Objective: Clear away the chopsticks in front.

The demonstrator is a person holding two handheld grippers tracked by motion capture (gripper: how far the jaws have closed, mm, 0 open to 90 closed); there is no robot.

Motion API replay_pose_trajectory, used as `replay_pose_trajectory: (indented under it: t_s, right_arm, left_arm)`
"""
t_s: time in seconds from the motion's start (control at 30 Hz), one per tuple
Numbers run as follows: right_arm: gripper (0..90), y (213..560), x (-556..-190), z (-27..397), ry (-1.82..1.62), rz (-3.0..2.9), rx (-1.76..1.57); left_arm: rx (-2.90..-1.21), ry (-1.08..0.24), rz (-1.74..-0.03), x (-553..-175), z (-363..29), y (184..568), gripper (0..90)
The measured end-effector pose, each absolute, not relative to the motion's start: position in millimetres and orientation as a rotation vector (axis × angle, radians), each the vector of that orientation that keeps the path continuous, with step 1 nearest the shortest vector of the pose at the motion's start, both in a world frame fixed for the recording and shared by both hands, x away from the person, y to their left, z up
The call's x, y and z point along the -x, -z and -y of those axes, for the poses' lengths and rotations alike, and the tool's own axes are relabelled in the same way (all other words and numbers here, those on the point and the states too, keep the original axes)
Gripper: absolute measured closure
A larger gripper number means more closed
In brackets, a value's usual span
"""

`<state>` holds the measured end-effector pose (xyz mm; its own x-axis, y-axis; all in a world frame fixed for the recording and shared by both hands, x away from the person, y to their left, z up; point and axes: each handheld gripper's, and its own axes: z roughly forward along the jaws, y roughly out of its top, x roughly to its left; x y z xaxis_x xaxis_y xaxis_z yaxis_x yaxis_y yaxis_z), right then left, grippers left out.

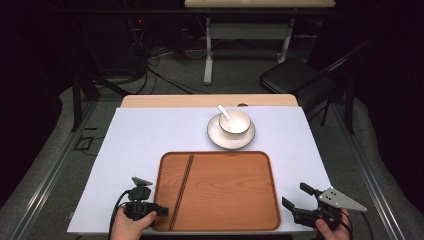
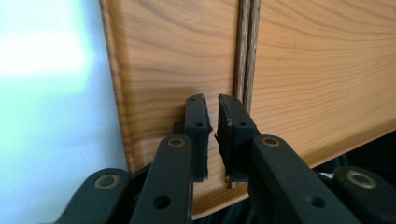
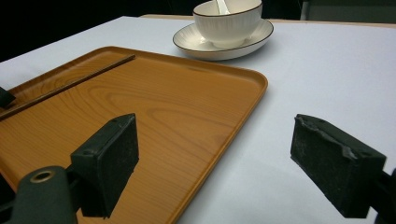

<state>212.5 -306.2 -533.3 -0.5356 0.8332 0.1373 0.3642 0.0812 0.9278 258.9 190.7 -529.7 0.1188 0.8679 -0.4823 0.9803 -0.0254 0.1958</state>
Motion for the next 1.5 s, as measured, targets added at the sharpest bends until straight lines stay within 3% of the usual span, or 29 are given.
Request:
replay_pose_trajectory:
  t_s: [0.53,0.6,0.93,1.17,1.5]
  right_arm:
    - [14.9,534,-213,306,-1.454,-1.938,-1.182]
    - [14.9,533,-213,306,-1.453,-1.938,-1.181]
    - [14.9,534,-213,305,-1.448,-1.935,-1.185]
    - [14.8,534,-213,304,-1.444,-1.935,-1.186]
    - [14.9,534,-214,305,-1.445,-1.938,-1.187]
  left_arm:
    - [-1.810,0.104,-1.726,-277,-213,504,57.2]
    - [-1.799,0.004,-1.686,-283,-222,502,52.6]
    - [-1.738,-0.190,-1.632,-296,-249,520,41.5]
    - [-1.691,-0.308,-1.613,-293,-262,533,38.5]
    - [-1.696,-0.350,-1.596,-290,-263,544,37.8]
